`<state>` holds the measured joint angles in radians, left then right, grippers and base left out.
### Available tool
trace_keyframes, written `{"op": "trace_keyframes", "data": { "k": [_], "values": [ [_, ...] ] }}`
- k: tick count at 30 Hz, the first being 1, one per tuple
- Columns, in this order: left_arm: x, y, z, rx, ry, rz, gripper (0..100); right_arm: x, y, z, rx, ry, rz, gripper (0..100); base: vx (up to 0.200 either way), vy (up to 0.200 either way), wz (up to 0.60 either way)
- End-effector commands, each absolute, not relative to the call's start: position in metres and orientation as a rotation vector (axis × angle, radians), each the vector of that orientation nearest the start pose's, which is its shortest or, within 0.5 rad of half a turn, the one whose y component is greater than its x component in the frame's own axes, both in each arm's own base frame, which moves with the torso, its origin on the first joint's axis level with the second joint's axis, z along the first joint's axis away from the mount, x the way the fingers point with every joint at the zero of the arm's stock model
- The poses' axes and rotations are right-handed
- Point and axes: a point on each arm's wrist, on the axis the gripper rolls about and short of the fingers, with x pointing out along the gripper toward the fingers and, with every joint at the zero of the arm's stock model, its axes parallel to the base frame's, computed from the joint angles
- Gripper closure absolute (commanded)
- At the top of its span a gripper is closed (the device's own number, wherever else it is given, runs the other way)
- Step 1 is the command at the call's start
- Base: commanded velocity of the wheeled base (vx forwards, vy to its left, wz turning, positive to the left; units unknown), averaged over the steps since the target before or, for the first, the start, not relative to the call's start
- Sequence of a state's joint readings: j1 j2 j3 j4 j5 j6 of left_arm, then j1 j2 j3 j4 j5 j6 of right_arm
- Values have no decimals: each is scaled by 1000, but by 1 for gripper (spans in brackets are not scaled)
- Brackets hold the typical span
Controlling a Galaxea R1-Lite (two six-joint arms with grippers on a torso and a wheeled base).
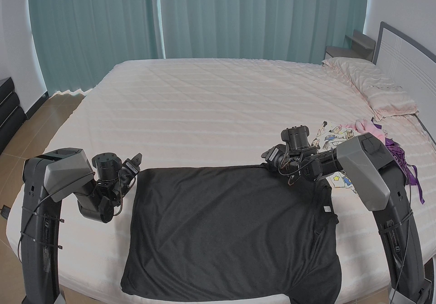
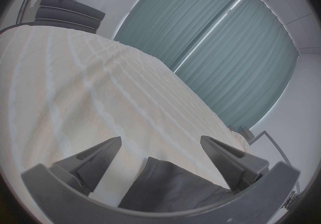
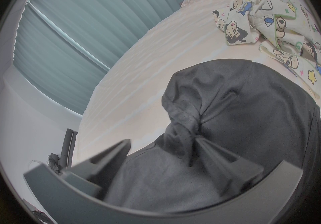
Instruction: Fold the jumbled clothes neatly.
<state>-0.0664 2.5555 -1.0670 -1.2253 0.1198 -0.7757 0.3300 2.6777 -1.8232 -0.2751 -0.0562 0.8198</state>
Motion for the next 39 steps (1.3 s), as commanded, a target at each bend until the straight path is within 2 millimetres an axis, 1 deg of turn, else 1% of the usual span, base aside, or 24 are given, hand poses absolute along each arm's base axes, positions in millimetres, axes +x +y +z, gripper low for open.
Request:
{"op": "trace_keyframes", "data": {
  "k": [1, 5, 6, 11, 18, 26, 27, 32, 34, 38, 39],
  "values": [
    [435, -25, -28, -745, 229, 154, 0, 506, 173, -12, 673, 641, 7, 100, 0, 0, 0],
    [434, -25, -29, -746, 234, 156, 0, 513, 174, -2, 688, 602, 23, 100, 0, 0, 0],
    [434, -25, -29, -746, 234, 156, 0, 514, 174, 6, 693, 584, 32, 100, 0, 0, 0],
    [434, -25, -29, -745, 235, 157, 0, 517, 175, 24, 706, 528, 57, 100, 0, 0, 0],
    [433, -25, -30, -744, 237, 159, 0, 520, 173, 27, 652, 476, 81, 100, 0, 0, 0],
    [433, -26, -32, -743, 242, 159, 0, 520, 176, 40, 613, 429, 116, 100, 0, 0, 0],
    [433, -26, -32, -743, 242, 159, 0, 521, 178, 39, 590, 399, 136, 0, 0, 0, 0],
    [433, -26, -33, -743, 244, 160, 0, 524, 180, 35, 565, 340, 162, 0, 0, 0, 0],
    [433, -26, -33, -743, 244, 160, 0, 523, 181, 37, 567, 334, 166, 0, 0, 0, 0],
    [433, -26, -33, -743, 244, 160, 0, 525, 176, 43, 571, 321, 161, 0, 0, 0, 0],
    [433, -26, -33, -743, 244, 160, 0, 524, 175, 47, 568, 314, 162, 0, 0, 0, 0]
  ]
}}
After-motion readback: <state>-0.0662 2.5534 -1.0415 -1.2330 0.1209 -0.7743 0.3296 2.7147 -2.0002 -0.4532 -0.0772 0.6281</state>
